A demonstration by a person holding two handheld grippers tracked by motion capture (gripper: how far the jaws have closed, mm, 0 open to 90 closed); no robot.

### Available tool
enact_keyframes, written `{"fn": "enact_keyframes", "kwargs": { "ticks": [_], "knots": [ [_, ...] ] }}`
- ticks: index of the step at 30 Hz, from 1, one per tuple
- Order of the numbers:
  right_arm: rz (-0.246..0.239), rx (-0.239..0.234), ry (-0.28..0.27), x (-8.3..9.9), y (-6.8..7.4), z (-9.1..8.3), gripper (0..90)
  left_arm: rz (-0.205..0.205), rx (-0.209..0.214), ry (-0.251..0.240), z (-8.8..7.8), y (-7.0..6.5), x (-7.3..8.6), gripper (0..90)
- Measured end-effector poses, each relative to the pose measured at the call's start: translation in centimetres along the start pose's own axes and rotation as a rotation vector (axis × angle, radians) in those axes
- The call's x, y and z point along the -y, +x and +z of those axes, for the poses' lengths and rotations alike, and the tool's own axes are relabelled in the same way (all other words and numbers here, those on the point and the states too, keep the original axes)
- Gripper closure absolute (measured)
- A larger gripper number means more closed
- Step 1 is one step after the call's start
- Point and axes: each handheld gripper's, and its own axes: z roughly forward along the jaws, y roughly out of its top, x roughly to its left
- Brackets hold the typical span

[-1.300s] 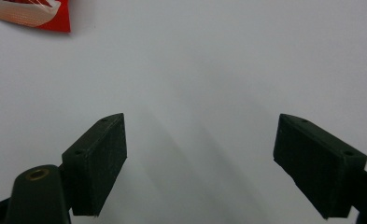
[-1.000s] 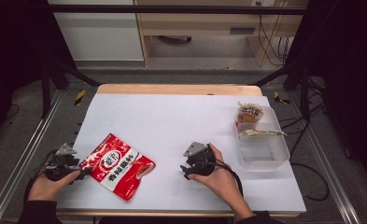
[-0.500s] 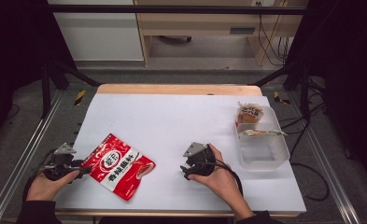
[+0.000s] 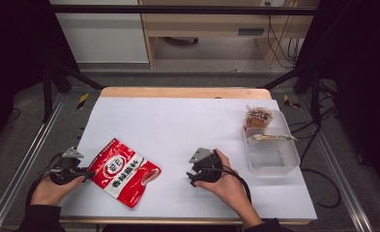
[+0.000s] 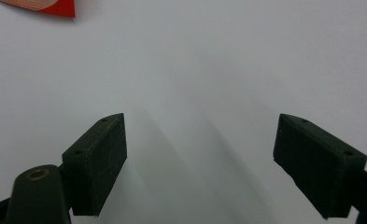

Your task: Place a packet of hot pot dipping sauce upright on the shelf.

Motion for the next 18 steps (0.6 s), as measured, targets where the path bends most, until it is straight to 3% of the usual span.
{"fn": "enact_keyframes", "kwargs": {
  "ticks": [2,5,12,17,18],
  "knots": [
    [-0.003,0.0,-0.001,0.0,0.0,0.0,18.1,0.011,-0.014,0.017,0.1,-0.1,-0.4,82.2],
    [-0.002,0.0,-0.002,-0.1,0.0,0.0,18.1,0.014,-0.002,0.013,0.0,-0.1,-0.9,90.0],
    [-0.006,-0.002,-0.018,-0.5,-0.3,-0.3,18.1,0.052,0.032,-0.018,-1.6,-0.3,-2.9,90.0],
    [-0.006,0.001,-0.026,-1.0,-0.9,-0.8,18.2,0.116,0.061,-0.067,-3.3,-1.4,-5.5,90.0],
    [-0.007,-0.001,-0.024,-1.1,-1.0,-1.0,18.2,0.145,0.061,-0.068,-3.7,-1.7,-6.1,90.0]
  ]
}}
